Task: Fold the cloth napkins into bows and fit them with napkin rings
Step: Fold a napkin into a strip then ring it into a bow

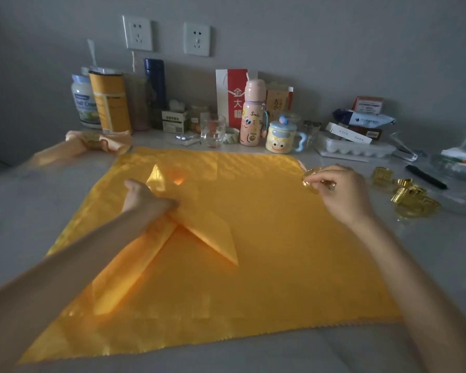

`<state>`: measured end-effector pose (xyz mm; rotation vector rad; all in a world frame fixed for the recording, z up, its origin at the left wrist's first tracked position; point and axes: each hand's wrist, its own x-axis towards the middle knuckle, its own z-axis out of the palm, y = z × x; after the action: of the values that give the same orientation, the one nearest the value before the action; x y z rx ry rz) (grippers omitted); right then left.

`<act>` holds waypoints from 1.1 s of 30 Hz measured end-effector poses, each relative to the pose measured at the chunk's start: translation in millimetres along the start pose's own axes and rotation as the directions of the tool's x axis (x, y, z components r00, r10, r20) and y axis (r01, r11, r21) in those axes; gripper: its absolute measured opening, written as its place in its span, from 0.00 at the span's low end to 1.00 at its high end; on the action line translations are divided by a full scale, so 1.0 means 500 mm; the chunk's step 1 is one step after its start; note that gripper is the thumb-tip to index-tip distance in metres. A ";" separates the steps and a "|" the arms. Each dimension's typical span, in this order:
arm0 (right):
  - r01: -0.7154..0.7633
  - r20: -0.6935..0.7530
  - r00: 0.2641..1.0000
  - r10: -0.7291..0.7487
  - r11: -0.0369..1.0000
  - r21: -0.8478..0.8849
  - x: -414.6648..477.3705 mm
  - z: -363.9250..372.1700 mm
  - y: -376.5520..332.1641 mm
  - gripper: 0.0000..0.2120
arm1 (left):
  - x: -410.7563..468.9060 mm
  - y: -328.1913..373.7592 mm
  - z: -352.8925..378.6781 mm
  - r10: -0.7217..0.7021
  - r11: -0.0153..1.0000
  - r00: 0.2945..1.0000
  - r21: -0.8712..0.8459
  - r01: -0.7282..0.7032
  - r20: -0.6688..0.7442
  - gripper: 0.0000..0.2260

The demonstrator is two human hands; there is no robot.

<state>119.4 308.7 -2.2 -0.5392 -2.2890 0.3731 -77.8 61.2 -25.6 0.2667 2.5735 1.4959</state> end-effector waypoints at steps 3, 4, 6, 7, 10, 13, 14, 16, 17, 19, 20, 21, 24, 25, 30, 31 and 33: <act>0.057 0.191 0.977 -0.093 0.981 0.187 -0.024 0.010 -0.124 0.07 | -0.036 -0.027 -0.032 0.233 0.837 0.972 0.502 -0.218 0.034 0.39; 0.081 0.269 0.953 -0.142 0.971 0.225 -0.033 0.015 -0.157 0.07 | -0.039 -0.039 -0.030 0.392 0.703 0.912 0.601 -0.380 0.118 0.35; 0.128 0.412 0.882 -0.230 0.957 0.260 -0.045 0.036 -0.218 0.08 | -0.049 -0.059 -0.028 0.567 0.483 0.749 0.599 -0.639 0.342 0.27; 0.148 0.463 0.849 -0.254 0.956 0.253 -0.047 0.046 -0.239 0.08 | -0.056 -0.064 -0.019 0.585 0.436 0.690 0.553 -0.710 0.425 0.24; 0.164 0.538 0.802 -0.260 0.961 0.220 -0.050 0.078 -0.257 0.09 | -0.071 -0.060 -0.001 0.557 0.437 0.616 0.434 -0.787 0.557 0.20; 0.084 0.549 0.812 -0.197 0.971 0.225 -0.065 0.097 -0.236 0.08 | -0.062 -0.046 -0.001 0.519 0.473 0.597 0.377 -0.797 0.611 0.17; 0.045 0.542 0.821 -0.180 0.966 0.253 -0.073 0.098 -0.229 0.06 | -0.061 -0.039 -0.003 0.500 0.470 0.594 0.379 -0.797 0.630 0.16; -0.060 0.548 0.827 -0.130 0.947 0.315 -0.088 0.102 -0.222 0.04 | -0.061 -0.030 -0.003 0.461 0.460 0.599 0.401 -0.792 0.655 0.16; -0.123 0.553 0.828 -0.096 0.930 0.345 -0.094 0.105 -0.223 0.03 | -0.061 -0.027 -0.003 0.459 0.452 0.597 0.405 -0.795 0.658 0.18; -0.171 0.536 0.842 -0.058 0.914 0.368 -0.097 0.110 -0.228 0.07 | -0.061 -0.021 -0.008 0.445 0.466 0.601 0.402 -0.788 0.663 0.26; -0.147 0.509 0.859 -0.056 0.925 0.351 -0.096 0.112 -0.227 0.10 | -0.060 -0.018 -0.010 0.426 0.474 0.605 0.403 -0.782 0.673 0.29; -0.107 0.486 0.872 -0.062 0.944 0.312 -0.095 0.111 -0.227 0.12 | -0.059 -0.016 -0.013 0.409 0.473 0.608 0.412 -0.779 0.680 0.32; -0.021 0.477 0.878 -0.048 0.990 0.139 -0.092 0.108 -0.218 0.12 | -0.062 -0.017 -0.011 0.435 0.411 0.582 0.424 -0.807 0.687 0.30; -0.019 0.487 0.872 -0.042 0.993 0.119 -0.091 0.110 -0.212 0.11 | -0.064 -0.023 -0.009 0.454 0.396 0.567 0.415 -0.819 0.687 0.29; -0.054 0.496 0.868 -0.031 0.986 0.155 -0.090 0.115 -0.200 0.10 | -0.077 -0.048 -0.001 0.547 0.437 0.513 0.297 -0.849 0.662 0.30; -0.075 0.512 0.859 -0.022 0.983 0.167 -0.090 0.113 -0.202 0.10 | -0.077 -0.050 0.000 0.571 0.460 0.510 0.265 -0.848 0.643 0.28; -0.156 0.552 0.834 -0.009 0.955 0.251 -0.091 0.109 -0.205 0.09 | -0.079 -0.054 0.005 0.626 0.477 0.511 0.229 -0.849 0.589 0.23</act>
<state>81.7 191.9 -24.2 -0.4047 -2.6917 0.9964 -41.0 40.9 -48.7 1.8247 2.4533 0.6583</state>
